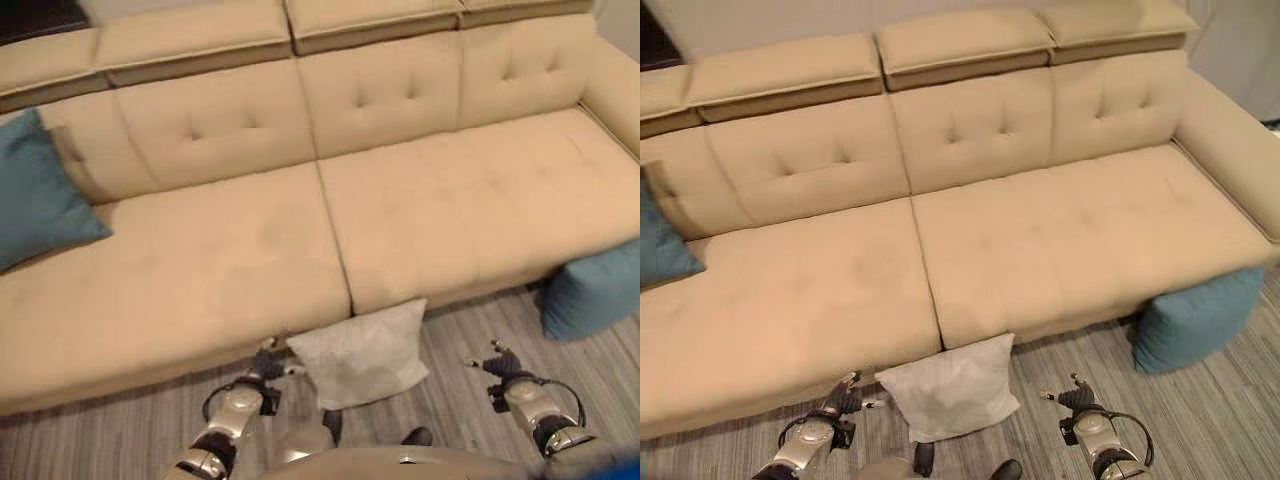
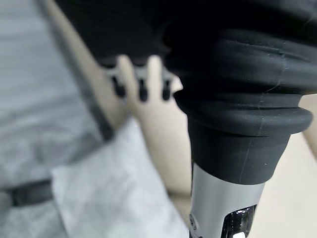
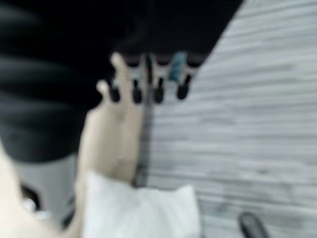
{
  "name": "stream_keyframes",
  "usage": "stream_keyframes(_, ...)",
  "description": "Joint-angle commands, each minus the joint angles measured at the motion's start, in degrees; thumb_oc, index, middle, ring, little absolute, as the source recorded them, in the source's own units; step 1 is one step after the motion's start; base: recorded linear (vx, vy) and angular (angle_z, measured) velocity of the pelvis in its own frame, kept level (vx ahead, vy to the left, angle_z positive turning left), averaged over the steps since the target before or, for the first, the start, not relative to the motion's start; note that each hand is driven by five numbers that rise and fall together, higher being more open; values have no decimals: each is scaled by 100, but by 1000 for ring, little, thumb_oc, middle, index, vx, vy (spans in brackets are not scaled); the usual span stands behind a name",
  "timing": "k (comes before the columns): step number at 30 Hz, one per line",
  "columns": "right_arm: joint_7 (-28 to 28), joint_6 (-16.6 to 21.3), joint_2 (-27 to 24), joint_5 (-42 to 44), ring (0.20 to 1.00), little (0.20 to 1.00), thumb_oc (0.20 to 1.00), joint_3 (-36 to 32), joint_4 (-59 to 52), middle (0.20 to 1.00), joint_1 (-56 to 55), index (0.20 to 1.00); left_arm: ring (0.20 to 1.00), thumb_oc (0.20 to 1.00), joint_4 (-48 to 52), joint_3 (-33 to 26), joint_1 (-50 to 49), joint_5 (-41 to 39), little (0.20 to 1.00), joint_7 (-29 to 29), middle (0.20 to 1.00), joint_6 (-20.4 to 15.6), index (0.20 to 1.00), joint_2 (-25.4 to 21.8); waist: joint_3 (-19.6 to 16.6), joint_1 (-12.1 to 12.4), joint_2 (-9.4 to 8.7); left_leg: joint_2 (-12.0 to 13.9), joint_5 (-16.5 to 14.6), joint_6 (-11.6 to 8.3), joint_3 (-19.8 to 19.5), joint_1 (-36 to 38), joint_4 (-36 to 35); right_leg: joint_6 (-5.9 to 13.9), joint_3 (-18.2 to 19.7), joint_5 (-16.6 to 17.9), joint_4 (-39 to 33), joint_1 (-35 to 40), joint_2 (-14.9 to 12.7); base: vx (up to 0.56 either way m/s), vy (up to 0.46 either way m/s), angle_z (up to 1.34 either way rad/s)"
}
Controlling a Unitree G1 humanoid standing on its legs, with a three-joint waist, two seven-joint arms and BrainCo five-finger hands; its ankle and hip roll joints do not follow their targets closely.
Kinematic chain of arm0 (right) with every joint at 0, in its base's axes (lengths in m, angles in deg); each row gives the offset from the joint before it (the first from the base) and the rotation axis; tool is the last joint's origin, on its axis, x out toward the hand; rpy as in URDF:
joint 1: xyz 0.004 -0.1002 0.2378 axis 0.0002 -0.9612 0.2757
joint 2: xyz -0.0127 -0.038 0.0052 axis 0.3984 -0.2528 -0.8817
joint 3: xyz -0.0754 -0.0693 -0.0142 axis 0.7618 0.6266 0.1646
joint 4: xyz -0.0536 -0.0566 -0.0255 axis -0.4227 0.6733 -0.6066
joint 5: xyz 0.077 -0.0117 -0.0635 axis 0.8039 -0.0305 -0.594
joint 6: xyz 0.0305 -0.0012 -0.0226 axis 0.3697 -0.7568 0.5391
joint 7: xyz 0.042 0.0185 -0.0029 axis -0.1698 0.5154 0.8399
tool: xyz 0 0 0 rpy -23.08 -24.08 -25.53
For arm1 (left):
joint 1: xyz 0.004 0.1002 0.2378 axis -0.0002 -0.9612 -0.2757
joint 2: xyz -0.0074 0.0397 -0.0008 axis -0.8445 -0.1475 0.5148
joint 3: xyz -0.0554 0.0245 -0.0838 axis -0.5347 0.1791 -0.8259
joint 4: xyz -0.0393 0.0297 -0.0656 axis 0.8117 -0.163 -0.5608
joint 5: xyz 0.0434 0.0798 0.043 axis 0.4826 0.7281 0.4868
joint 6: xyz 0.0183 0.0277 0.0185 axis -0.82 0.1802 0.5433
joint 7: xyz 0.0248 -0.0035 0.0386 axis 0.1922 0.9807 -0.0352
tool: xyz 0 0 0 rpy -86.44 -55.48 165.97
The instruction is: Pick up all the scattered cushions and arrange them neatly on the sofa.
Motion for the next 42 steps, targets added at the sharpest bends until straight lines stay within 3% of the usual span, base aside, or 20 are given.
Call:
stream_keyframes(1, 35, 44, 8, -197, 1000, 1000, 1000, 106, 28, 1000, 67, 1000, 1000, 1000, -379, -21, 314, 12, 1000, 13, 1000, -82, 1000, 154, 61, 239, 163, 227, -583, -77, -531, 420, -96, 408, 401, -486, 1089, -656, -200, -77, 37, -6)
stream_keyframes(2, 39, 53, 29, -179, 1000, 1000, 1000, 88, 15, 1000, 87, 1000, 1000, 1000, -429, -34, 329, -13, 1000, 3, 1000, -103, 1000, 129, 99, 171, 165, 193, -545, -18, -684, 380, -78, 506, 827, -534, 1391, -842, -249, -136, -8, 14)
stream_keyframes(3, 31, 36, 73, -147, 1000, 1000, 1000, 93, 30, 1000, 158, 1000, 1000, 1000, -384, 9, 383, -61, 1000, -52, 1000, -143, 1000, 98, 137, -21, 115, 64, -376, 107, -891, 241, -69, 561, 1994, -431, 1395, -1084, -42, -104, -23, 41)
stream_keyframes(4, 31, 36, 75, -146, 1000, 1000, 1000, 94, 32, 1000, 159, 1000, 1000, 1000, -384, 9, 383, -61, 1000, -52, 1000, -143, 1000, 97, 134, -13, 112, 63, -378, 107, -882, 238, -68, 560, 2003, -432, 1398, -1093, -41, -60, -50, 58)
stream_keyframes(6, 39, 0, 133, -91, 1000, 1000, 1000, 99, 123, 1000, 158, 1000, 1000, 1000, -402, -12, 412, -74, 1000, -103, 1000, -146, 1000, 60, 123, -56, 42, -2, -301, 124, -1168, 140, 17, 548, 2934, -534, 1390, -943, 197, 71, -143, 101)
stream_keyframes(10, 51, -12, 198, -82, 1000, 1000, 1000, 119, 190, 1000, 127, 1000, 1000, 1000, -531, -80, 422, -152, 1000, -138, 1000, -167, 1000, 57, 49, 12, -39, 20, -256, 45, -1328, 6, 26, 498, 2973, -624, 1118, -642, 243, 50, -203, 52)
stream_keyframes(14, 28, 45, 206, -22, 1000, 1000, 1000, 108, 137, 1000, 128, 1000, 1000, 1000, -627, -174, 447, -352, 1000, -196, 1000, -214, 1000, 144, 28, -3, -136, 198, -71, -241, -1523, -248, 97, 363, 2790, -652, 613, -437, 410, 79, -281, 45)
stream_keyframes(18, -10, 75, 66, 28, 1000, 1000, 1000, 40, 54, 1000, 79, 1000, 1000, 1000, -573, -109, 520, -359, 1000, -186, 1000, -216, 1000, 281, 199, -160, -171, 241, 171, -346, -1194, -734, 303, 277, 2339, -590, 182, -248, 406, 12, -193, 69)
stream_keyframes(22, -15, 89, -15, 53, 1000, 1000, 1000, 7, 58, 1000, 42, 1000, 1000, 1000, -481, -83, 521, -310, 1000, -162, 1000, -223, 1000, 319, 215, -230, -246, 115, 26, -344, -996, -835, 623, 230, 2119, -459, 9, -239, 332, -11, -100, 62)
stream_keyframes(23, 7, 115, -14, 50, 1000, 1000, 1000, 7, 55, 1000, 25, 1000, 1000, 1000, -486, -93, 496, -289, 1000, -155, 1000, -231, 1000, 314, 186, -232, -242, 108, -97, -319, -1023, -722, 569, 220, 2128, -478, 22, -241, 348, 47, -22, 28)
stream_keyframes(27, -4, 126, 16, 27, 1000, 1000, 1000, -16, 72, 1000, -16, 1000, 1000, 1000, -405, -186, 339, -302, 1000, -181, 1000, -208, 1000, 237, 98, -230, -126, 99, -88, -243, -1088, -552, 274, 226, 2200, -549, 53, -204, 417, 92, 51, 4)
stream_keyframes(32, -62, 139, 37, 53, 1000, 1000, 1000, -41, -7, 1000, 63, 1000, 1000, 1000, -259, -378, 365, -384, 1000, -314, 1000, -235, 1000, 80, 160, -122, -141, 67, -192, -151, -1032, -536, 283, 249, 2227, -575, 153, -250, 382, 22, 44, -15)
stream_keyframes(36, -111, 189, -18, 225, 1000, 1000, 1000, -98, -270, 1000, 306, 1000, 1000, 1000, 51, -580, 407, -633, 1000, -450, 1000, -355, 1000, -65, 285, -84, -115, 84, -217, -84, -879, -621, 248, 318, 2324, -505, 281, -549, 328, -51, 28, -31)
stream_keyframes(42, -460, 281, -373, 451, 1000, 1000, 1000, -148, -1301, 1000, 941, 1000, 1000, 1000, 878, -808, 655, -1370, 1000, -822, 1000, -725, 1000, -251, 865, -116, 11, 0, -183, -83, -631, -2080, 976, 247, 2488, -539, 1347, -2233, 56, -211, 39, -15)
